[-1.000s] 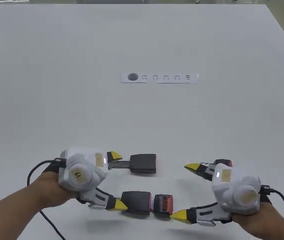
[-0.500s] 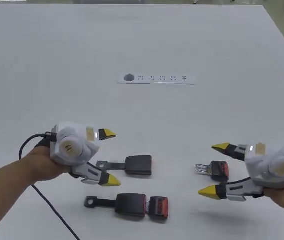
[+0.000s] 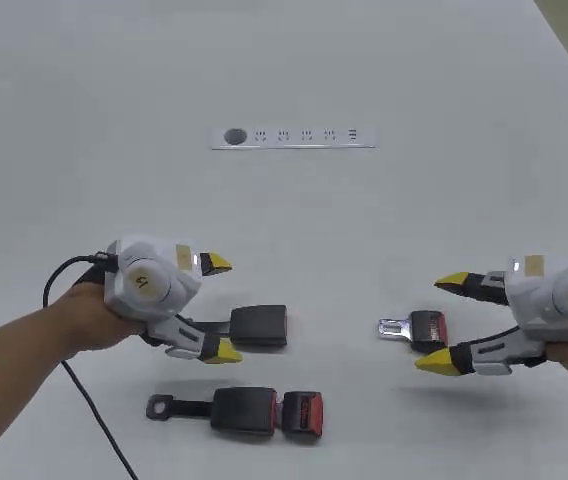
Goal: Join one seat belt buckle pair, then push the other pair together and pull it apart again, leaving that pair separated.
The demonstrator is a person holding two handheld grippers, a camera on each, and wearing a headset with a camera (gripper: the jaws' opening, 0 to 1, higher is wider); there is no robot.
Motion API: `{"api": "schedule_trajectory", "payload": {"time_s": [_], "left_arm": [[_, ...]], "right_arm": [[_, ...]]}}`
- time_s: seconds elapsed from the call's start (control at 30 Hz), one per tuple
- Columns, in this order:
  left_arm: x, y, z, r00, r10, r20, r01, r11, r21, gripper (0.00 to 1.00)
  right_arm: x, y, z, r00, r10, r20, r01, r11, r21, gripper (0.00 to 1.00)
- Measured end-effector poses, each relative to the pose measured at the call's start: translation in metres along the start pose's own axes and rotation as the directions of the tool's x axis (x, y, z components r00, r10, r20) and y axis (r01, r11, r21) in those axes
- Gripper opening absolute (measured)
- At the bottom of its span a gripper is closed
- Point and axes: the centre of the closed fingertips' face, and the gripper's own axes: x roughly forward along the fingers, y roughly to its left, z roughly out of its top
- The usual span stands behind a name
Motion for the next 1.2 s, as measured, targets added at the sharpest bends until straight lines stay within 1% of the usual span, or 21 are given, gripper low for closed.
{"api": "schedule_trajectory", "payload": {"time_s": [0.1, 0.23, 0.3, 0.33, 0.4, 0.47, 0.53, 0.57, 0.6, 0.63, 0.67, 0.73, 0.83, 0.9, 0.97, 1.03, 1.07, 1.1, 1.13, 1.17, 1.2], "left_arm": [[0.009, -0.002, -0.006, 0.9997, -0.023, -0.01, 0.022, 1.0, -0.021, 0.73], [0.016, -0.007, -0.009, 0.9986, -0.05, -0.019, 0.049, 0.998, -0.025, 0.7], [0.019, -0.008, -0.011, 0.9981, -0.054, -0.03, 0.053, 0.998, -0.041, 0.67], [0.02, -0.01, -0.012, 0.9976, -0.061, -0.035, 0.059, 0.997, -0.051, 0.63], [0.022, -0.012, -0.011, 0.997, -0.074, -0.025, 0.072, 0.996, -0.057, 0.58], [0.025, -0.013, -0.012, 0.9966, -0.08, -0.021, 0.079, 0.996, -0.049, 0.59], [0.026, -0.012, -0.013, 0.9966, -0.079, -0.023, 0.078, 0.995, -0.059, 0.59], [0.026, -0.012, -0.013, 0.9967, -0.079, -0.017, 0.078, 0.995, -0.065, 0.58], [0.027, -0.012, -0.013, 0.9969, -0.078, -0.012, 0.077, 0.994, -0.071, 0.59], [0.027, -0.012, -0.011, 0.9974, -0.072, 0.0, 0.072, 0.995, -0.063, 0.6], [0.028, -0.01, -0.014, 0.998, -0.062, -0.011, 0.061, 0.996, -0.06, 0.61], [0.027, -0.013, -0.01, 0.9968, -0.078, 0.019, 0.079, 0.994, -0.071, 0.59], [0.026, -0.015, -0.012, 0.9966, -0.083, 0.002, 0.083, 0.996, -0.03, 0.57], [0.024, -0.014, -0.013, 0.9967, -0.079, -0.021, 0.078, 0.997, -0.011, 0.52], [0.024, -0.015, -0.011, 0.9965, -0.083, -0.011, 0.083, 0.996, -0.014, 0.5], [0.024, -0.015, -0.012, 0.9961, -0.087, -0.019, 0.087, 0.996, -0.004, 0.5], [0.023, -0.016, -0.011, 0.9954, -0.093, -0.022, 0.093, 0.996, 0.002, 0.48], [0.023, -0.018, -0.011, 0.9946, -0.1, -0.024, 0.1, 0.995, 0.002, 0.43], [0.023, -0.021, -0.012, 0.9926, -0.119, -0.026, 0.119, 0.993, -0.003, 0.4], [0.024, -0.019, -0.009, 0.9939, -0.109, -0.012, 0.109, 0.994, 0.011, 0.38], [0.025, -0.018, -0.011, 0.9943, -0.105, -0.019, 0.106, 0.994, 0.033, 0.37]], "right_arm": [[0.002, -0.003, -0.007, 0.9997, 0.013, -0.02, -0.013, 1.0, 0.001, 0.71], [0.003, -0.002, -0.012, 0.9987, 0.035, -0.036, -0.035, 0.999, -0.003, 0.69], [0.006, 0.0, -0.018, 0.9969, 0.055, -0.056, -0.055, 0.998, -0.003, 0.65], [0.007, 0.001, -0.02, 0.9959, 0.063, -0.065, -0.064, 0.998, -0.01, 0.64], [0.007, 0.002, -0.019, 0.9952, 0.07, -0.069, -0.071, 0.997, -0.014, 0.62], [0.009, 0.003, -0.021, 0.9939, 0.08, -0.076, -0.082, 0.996, -0.022, 0.59], [0.011, 0.002, -0.026, 0.9922, 0.083, -0.092, -0.086, 0.996, -0.028, 0.58], [0.011, 0.001, -0.028, 0.9916, 0.073, -0.107, -0.076, 0.997, -0.026, 0.57], [0.01, 0.003, -0.027, 0.992, 0.079, -0.098, -0.084, 0.996, -0.044, 0.57], [0.009, 0.008, -0.02, 0.9923, 0.086, -0.09, -0.09, 0.995, -0.044, 0.57], [0.008, 0.011, -0.018, 0.9923, 0.091, -0.084, -0.094, 0.995, -0.038, 0.57], [0.008, 0.013, -0.018, 0.9919, 0.087, -0.092, -0.094, 0.993, -0.066, 0.55], [0.008, 0.015, -0.015, 0.9915, 0.099, -0.084, -0.105, 0.992, -0.069, 0.53], [0.009, 0.016, -0.014, 0.9915, 0.1, -0.083, -0.107, 0.991, -0.082, 0.48], [0.01, 0.014, -0.014, 0.9922, 0.089, -0.087, -0.098, 0.99, -0.101, 0.44], [0.009, 0.012, -0.014, 0.9927, 0.084, -0.086, -0.093, 0.99, -0.11, 0.41], [0.009, 0.012, -0.014, 0.9929, 0.082, -0.085, -0.091, 0.99, -0.103, 0.41], [0.009, 0.01, -0.014, 0.993, 0.081, -0.086, -0.09, 0.99, -0.108, 0.4], [0.009, 0.01, -0.015, 0.9931, 0.073, -0.091, -0.086, 0.986, -0.141, 0.38], [0.01, 0.008, -0.015, 0.9936, 0.069, -0.09, -0.083, 0.984, -0.158, 0.37], [0.009, 0.008, -0.015, 0.9934, 0.079, -0.083, -0.091, 0.985, -0.146, 0.36]]}}
